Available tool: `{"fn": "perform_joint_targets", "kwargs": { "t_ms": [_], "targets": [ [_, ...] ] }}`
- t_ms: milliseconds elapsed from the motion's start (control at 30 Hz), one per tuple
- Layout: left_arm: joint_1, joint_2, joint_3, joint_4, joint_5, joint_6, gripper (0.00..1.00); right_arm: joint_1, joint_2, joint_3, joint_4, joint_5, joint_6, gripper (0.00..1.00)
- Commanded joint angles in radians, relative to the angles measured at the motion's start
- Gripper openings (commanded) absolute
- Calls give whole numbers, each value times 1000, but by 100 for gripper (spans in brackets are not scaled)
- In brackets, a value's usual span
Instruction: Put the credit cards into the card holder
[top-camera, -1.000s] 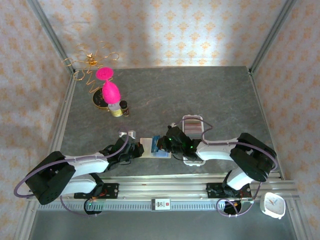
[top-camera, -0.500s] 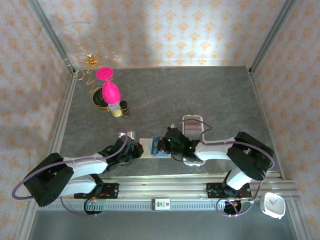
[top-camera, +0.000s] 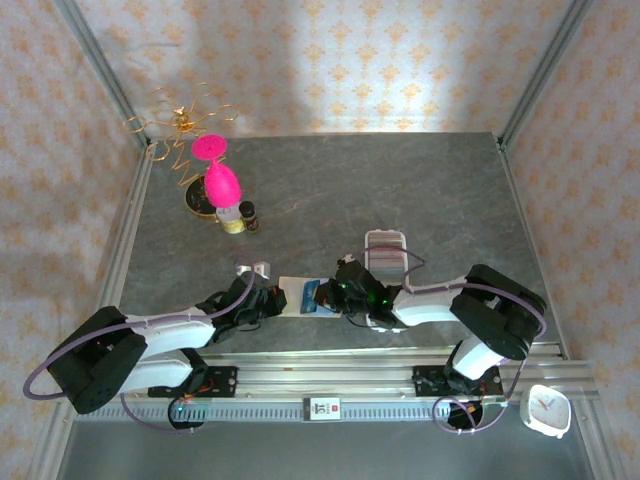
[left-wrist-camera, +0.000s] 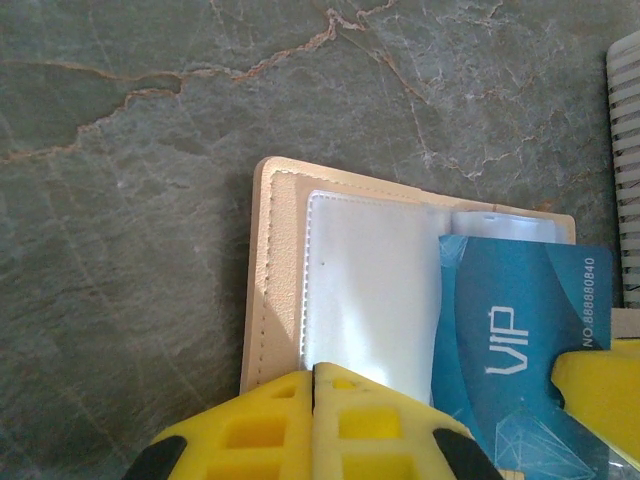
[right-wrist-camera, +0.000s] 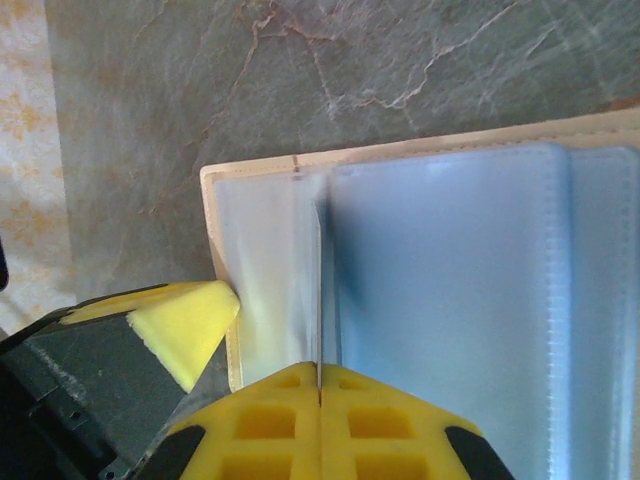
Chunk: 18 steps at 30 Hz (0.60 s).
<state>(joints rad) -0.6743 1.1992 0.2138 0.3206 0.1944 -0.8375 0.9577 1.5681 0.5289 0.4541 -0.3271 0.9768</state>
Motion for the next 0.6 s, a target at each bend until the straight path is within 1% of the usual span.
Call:
{"fn": "perform_joint_targets", "kwargs": {
  "t_ms": [0,233,367,567],
  "targets": [
    [-5,-12,-16,-28,-23,-5,0,10,5,-18,62,-32,24,0],
    [-5,-21,-18,-30,-23,-11,0,10,22,-24,117,-50,35,0],
    [-5,-27,-20,-32,-26,-11,0,10,19,-36,138,-39,46,0],
    [-5,-41,-22,-37,-27,-12,0,10,-7,-29,66,14,0,0]
  ]
}}
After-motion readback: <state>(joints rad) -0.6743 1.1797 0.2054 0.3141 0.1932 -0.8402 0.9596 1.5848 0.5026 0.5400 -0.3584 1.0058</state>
